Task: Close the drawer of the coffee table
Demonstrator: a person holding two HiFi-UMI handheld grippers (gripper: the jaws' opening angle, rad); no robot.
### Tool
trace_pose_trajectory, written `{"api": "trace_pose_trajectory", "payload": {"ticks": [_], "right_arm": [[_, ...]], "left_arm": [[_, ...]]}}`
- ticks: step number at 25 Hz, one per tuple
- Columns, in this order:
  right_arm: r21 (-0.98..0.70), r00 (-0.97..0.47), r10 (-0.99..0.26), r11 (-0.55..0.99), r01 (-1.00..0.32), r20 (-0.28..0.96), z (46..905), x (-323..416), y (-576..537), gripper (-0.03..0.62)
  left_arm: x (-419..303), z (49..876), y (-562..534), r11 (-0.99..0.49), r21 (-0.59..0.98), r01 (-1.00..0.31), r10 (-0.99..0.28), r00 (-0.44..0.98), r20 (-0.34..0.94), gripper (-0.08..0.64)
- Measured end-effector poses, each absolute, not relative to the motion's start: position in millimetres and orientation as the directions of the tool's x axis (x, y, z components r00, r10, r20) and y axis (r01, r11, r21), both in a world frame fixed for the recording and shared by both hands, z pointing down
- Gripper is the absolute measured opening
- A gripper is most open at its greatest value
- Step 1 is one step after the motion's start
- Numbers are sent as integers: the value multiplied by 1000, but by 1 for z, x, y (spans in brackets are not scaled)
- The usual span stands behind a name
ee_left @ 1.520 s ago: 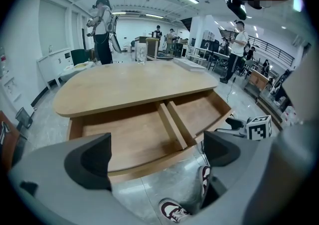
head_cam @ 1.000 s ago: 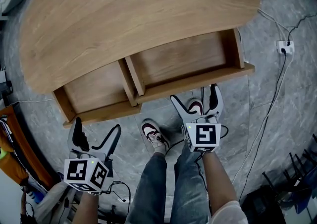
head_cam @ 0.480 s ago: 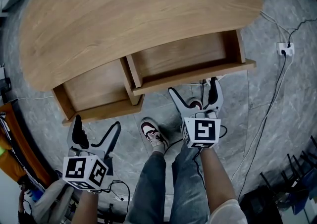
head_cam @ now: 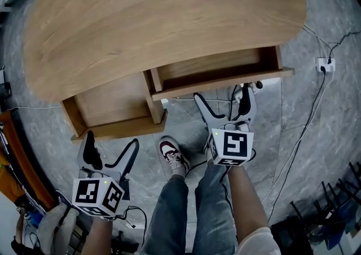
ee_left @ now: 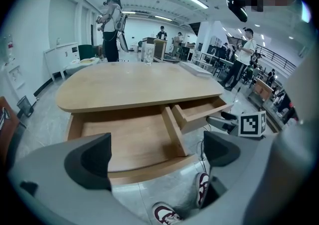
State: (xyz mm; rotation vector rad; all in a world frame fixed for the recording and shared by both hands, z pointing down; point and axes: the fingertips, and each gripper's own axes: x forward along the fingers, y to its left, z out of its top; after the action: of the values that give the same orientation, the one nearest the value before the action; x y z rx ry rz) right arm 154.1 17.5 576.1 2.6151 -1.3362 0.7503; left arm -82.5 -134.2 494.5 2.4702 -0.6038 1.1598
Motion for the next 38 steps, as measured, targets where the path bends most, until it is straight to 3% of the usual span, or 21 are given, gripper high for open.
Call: {"api": "trace_pose_trajectory", "payload": {"ticks": [38], "right_arm": [[-111,493,-744,-595,-796,451,575,205,-37,588]], "left_arm": [[-90,500,-165,-762,104,-639,-327,519,790,575]]}}
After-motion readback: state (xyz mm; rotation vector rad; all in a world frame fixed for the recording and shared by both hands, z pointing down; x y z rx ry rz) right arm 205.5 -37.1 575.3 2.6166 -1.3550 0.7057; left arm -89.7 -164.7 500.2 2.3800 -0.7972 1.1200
